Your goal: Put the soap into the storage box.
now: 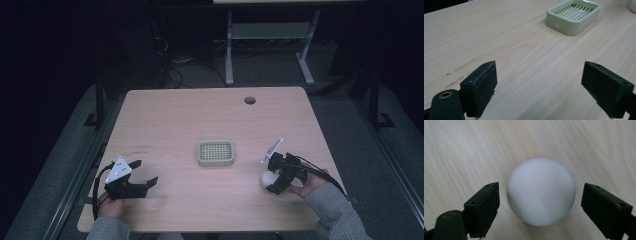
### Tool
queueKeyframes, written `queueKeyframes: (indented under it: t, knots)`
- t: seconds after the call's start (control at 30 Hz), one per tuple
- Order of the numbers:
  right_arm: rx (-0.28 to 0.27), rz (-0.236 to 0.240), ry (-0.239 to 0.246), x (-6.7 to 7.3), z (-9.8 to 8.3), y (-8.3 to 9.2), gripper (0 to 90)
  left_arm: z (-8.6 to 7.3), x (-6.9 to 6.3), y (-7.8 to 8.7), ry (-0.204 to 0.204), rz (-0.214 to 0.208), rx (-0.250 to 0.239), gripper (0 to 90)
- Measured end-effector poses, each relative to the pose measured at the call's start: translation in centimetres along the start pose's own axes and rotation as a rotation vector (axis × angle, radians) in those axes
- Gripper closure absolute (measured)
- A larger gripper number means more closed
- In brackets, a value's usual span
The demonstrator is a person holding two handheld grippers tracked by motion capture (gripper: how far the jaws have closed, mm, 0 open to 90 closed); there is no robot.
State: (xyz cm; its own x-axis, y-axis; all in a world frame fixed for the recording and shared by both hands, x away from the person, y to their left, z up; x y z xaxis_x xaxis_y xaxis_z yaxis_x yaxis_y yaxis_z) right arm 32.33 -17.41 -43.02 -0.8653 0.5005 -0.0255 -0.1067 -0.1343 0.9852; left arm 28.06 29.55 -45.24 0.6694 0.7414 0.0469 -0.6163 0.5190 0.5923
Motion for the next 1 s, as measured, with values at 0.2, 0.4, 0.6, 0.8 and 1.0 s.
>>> queueKeyframes:
  t: [0.2,0.4,0.6,0.8,1.0]
  knots:
    - [0.027,0.001,0.000,-0.2,0.6,-0.6,14.7,0.0,0.0,0.0,-0.002,-0.002,-0.001,12.8]
    - [0.062,0.013,0.000,-0.5,0.9,-1.3,14.9,0.0,0.0,0.0,0.000,-0.003,-0.002,12.8]
    - [0.081,0.022,0.003,-0.7,1.1,-1.8,15.2,0.0,0.0,0.1,-0.004,-0.002,0.000,12.8]
    - [0.099,0.023,0.014,-0.6,1.2,-2.1,16.6,0.0,0.0,0.1,0.000,-0.002,-0.003,12.8]
    - [0.098,0.023,0.018,-0.5,1.2,-2.1,18.5,0.1,0.0,0.1,-0.002,-0.002,-0.001,12.8]
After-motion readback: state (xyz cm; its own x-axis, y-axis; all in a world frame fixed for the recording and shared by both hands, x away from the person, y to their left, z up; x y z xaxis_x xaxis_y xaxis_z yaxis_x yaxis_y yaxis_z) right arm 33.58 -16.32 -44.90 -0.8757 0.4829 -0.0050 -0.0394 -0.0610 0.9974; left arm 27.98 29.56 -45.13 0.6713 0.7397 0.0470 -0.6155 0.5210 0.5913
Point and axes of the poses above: each handheld gripper's, and its own axes: y roughly backward along the jaws, z roughly out of its top, x roughly to its left, the point moved 1 cm from there along -y, roughly forward along the jaws, and after that the axes turned 6 degrees about x, right-handed, at the moved point
